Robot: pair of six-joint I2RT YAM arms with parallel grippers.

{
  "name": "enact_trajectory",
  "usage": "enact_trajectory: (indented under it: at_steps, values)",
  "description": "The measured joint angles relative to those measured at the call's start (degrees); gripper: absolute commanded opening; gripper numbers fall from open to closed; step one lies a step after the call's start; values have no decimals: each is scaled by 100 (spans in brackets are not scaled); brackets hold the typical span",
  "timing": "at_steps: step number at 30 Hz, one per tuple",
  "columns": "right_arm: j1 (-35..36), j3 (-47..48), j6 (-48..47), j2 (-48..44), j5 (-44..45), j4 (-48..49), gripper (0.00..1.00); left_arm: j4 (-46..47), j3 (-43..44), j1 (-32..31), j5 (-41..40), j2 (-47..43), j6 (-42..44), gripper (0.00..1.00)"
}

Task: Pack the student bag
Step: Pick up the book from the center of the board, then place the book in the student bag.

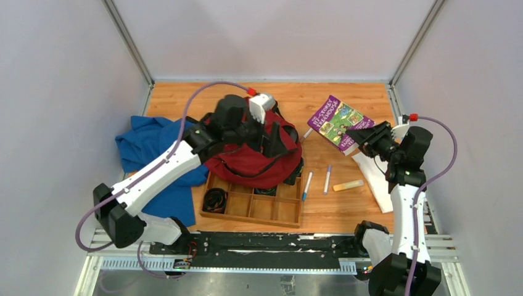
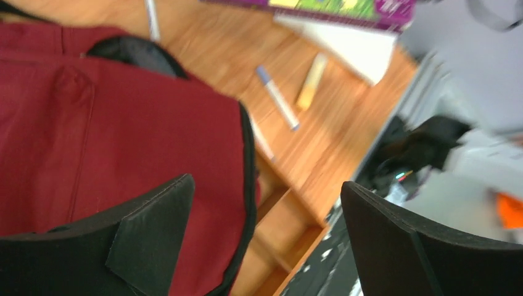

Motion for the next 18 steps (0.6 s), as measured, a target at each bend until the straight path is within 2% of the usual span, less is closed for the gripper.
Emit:
enact_trajectory:
  at_steps: [5,10,18]
  values:
    - [0,22,-365,72,83,-713,0,-911,197,-780,-1067,603,846,94]
    - [0,98,-485,79,87,-957,0,-1370,339,-1141,-1733,1178,1231,78]
    - [0,177,-566,48,79,-999,0,-1495,654,-1191,-2426,1410,1357,53]
